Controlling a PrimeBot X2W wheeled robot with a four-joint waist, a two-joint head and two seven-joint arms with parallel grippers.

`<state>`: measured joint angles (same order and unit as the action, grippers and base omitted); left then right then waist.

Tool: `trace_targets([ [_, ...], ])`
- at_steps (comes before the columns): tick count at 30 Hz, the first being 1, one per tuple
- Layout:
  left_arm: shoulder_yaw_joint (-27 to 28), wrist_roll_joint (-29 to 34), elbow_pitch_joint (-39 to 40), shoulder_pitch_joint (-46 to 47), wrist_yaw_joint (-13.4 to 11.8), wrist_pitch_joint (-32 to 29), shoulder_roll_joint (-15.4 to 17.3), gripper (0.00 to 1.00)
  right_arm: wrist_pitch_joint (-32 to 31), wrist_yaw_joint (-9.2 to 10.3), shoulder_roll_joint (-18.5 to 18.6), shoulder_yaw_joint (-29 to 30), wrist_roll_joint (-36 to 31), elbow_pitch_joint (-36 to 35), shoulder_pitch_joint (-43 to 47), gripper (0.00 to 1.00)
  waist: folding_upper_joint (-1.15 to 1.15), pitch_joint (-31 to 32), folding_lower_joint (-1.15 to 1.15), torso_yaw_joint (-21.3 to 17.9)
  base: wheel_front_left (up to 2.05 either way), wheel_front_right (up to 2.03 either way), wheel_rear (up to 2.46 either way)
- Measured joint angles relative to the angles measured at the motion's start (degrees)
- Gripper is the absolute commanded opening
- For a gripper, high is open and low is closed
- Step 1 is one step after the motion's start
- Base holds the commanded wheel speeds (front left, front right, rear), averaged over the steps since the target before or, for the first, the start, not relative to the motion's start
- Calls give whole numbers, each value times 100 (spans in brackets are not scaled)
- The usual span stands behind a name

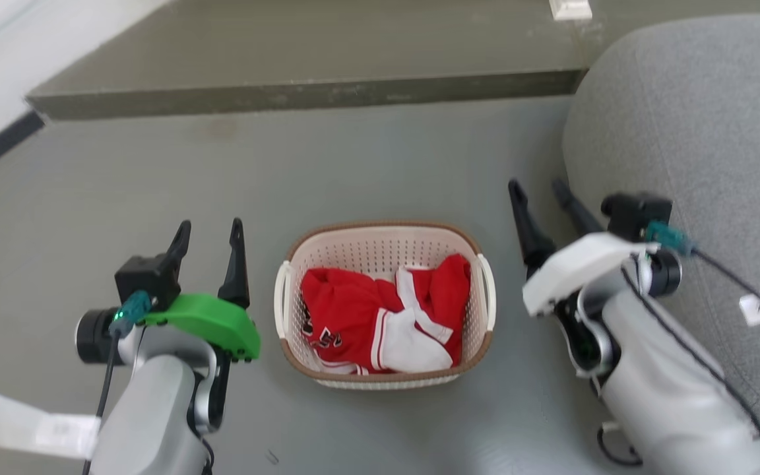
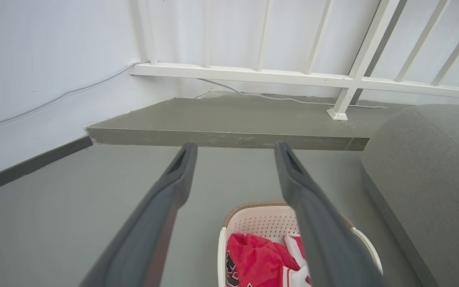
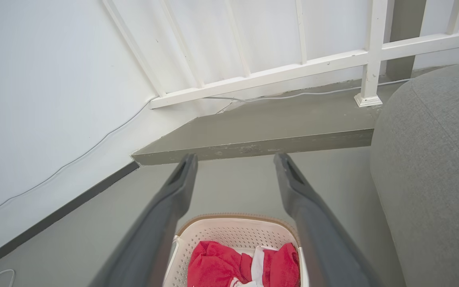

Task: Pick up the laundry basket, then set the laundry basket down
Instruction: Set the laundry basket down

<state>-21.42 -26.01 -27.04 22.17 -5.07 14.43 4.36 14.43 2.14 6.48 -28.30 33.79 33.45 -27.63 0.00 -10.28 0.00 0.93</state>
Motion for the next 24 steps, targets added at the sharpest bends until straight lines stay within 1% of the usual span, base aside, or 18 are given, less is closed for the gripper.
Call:
trace_targets([
  [5, 134, 172, 309, -400, -2, -1, 21, 100, 0, 9, -46, 42, -210, -305, 523, 100, 0, 250, 0, 31, 0, 0, 0],
  [10, 272, 309, 572, -846, -49, -1, 47, 100, 0, 89, -91, 225, -311, -699, 906, 100, 0, 432, 0, 32, 0, 0, 0],
  [14, 365, 365, 762, -1127, -53, -1, 76, 100, 0, 149, -97, 354, -439, -1002, 1160, 100, 0, 532, 0, 12, 0, 0, 0],
  [19, 456, 581, 969, -1388, -59, -1, 77, 100, 0, 163, -100, 430, -646, -1288, 1505, 100, 0, 618, 0, -7, 0, 0, 0],
  [20, 467, 606, 1000, -1447, -59, -1, 76, 100, 0, 202, -100, 443, -677, -1330, 1577, 100, 0, 637, 0, -8, 0, 0, 0],
  [24, 510, 624, 1133, -1709, -105, 0, 71, 100, 0, 207, -114, 516, -734, -1495, 1875, 100, 0, 728, 0, -14, 0, 0, 0],
])
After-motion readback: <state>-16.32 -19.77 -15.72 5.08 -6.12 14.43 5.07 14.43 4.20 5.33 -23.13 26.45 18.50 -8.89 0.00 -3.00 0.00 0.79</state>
